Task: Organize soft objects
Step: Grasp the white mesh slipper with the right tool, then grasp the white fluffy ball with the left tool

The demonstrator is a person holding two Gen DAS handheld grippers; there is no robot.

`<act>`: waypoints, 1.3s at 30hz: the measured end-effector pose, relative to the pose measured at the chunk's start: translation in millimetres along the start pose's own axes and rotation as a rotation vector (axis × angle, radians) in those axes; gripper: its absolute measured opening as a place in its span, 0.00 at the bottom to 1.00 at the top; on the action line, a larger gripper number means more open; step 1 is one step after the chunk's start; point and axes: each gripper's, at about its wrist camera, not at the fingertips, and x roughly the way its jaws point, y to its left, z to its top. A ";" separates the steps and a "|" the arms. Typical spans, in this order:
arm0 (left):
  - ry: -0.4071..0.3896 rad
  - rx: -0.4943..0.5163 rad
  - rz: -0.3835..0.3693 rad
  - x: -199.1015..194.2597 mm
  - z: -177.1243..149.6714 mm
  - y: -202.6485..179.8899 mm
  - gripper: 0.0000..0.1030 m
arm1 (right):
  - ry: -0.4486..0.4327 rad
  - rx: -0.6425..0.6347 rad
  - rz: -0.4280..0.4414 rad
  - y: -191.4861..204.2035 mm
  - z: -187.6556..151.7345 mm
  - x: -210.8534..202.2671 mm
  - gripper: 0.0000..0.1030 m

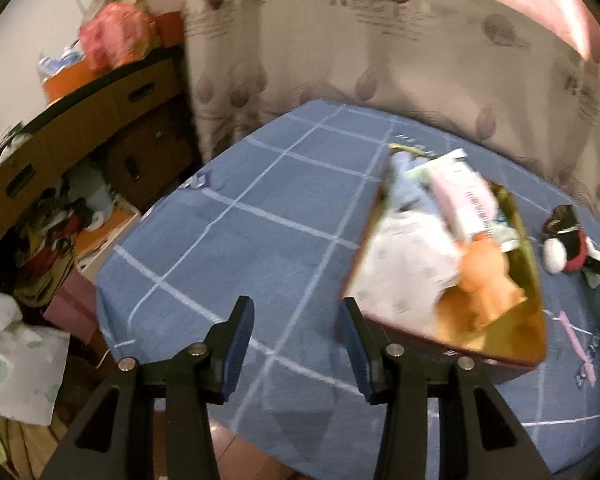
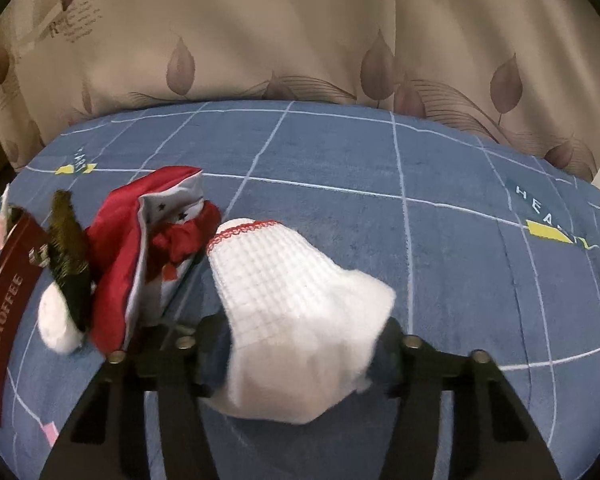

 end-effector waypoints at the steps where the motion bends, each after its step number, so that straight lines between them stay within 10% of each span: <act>1: -0.003 0.013 -0.014 -1.5 1.9 -6.1 0.44 | 0.000 -0.002 0.004 -0.5 -2.5 -3.3 0.45; 24: 0.076 0.419 -0.437 18.2 23.9 -249.9 0.47 | 0.014 0.124 -0.113 -103.3 -45.2 -47.4 0.51; 39: 0.209 0.408 -0.442 92.5 31.6 -309.7 0.47 | 0.016 0.114 -0.106 -102.8 -48.2 -48.1 0.53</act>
